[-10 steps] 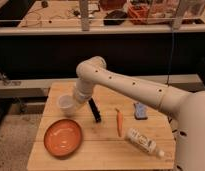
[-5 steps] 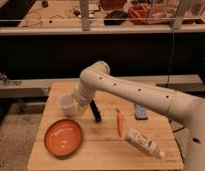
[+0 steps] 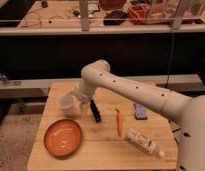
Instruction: Place the ceramic cup in the ceramic bowl
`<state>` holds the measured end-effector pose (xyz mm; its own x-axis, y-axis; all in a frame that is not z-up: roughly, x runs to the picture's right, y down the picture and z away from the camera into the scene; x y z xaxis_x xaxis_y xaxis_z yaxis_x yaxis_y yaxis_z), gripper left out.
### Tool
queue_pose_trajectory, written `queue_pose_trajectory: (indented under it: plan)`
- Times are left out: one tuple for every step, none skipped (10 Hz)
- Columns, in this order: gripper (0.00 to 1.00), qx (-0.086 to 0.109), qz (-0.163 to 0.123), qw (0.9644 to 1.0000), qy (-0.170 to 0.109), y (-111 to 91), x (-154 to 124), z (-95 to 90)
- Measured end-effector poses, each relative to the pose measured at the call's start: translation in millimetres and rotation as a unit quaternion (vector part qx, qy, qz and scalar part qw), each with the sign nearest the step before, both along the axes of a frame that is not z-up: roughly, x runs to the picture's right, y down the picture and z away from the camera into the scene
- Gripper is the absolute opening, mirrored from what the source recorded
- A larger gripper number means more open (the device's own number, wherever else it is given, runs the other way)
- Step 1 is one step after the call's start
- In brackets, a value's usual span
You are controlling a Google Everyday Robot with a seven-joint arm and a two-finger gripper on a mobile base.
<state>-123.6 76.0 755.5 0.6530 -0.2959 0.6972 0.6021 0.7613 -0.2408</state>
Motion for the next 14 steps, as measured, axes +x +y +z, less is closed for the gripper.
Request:
queue_pose_trajectory:
  plan:
    - [0.8, -0.005, -0.009, 0.9999, -0.004, 0, -1, 5.4]
    - [0.8, -0.011, -0.02, 0.9997, -0.007, 1, -6, 12.0]
    - [0.8, -0.015, -0.029, 0.9994, -0.008, 4, -10, 16.2]
    - [0.8, -0.022, -0.04, 0.999, -0.005, 9, -15, 23.9]
    - [0.8, -0.028, -0.051, 0.9983, -0.003, 15, -21, 31.2]
    - [0.8, -0.034, -0.057, 0.9978, 0.003, 19, -23, 36.8]
    - [0.8, -0.04, -0.062, 0.9972, 0.008, 25, -24, 43.1]
    - [0.8, -0.05, -0.067, 0.9964, 0.015, 32, -25, 52.0]
    - [0.8, -0.056, -0.069, 0.9959, 0.018, 35, -27, 56.8]
    - [0.8, -0.065, -0.072, 0.995, 0.024, 40, -26, 62.3]
    - [0.79, -0.074, -0.074, 0.9939, 0.033, 44, -26, 70.3]
    - [0.7, -0.082, -0.08, 0.9926, 0.041, 47, -26, 75.6]
    - [0.62, -0.086, -0.083, 0.9919, 0.045, 48, -27, 77.4]
    - [0.5, -0.09, -0.085, 0.9912, 0.046, 51, -28, 79.0]
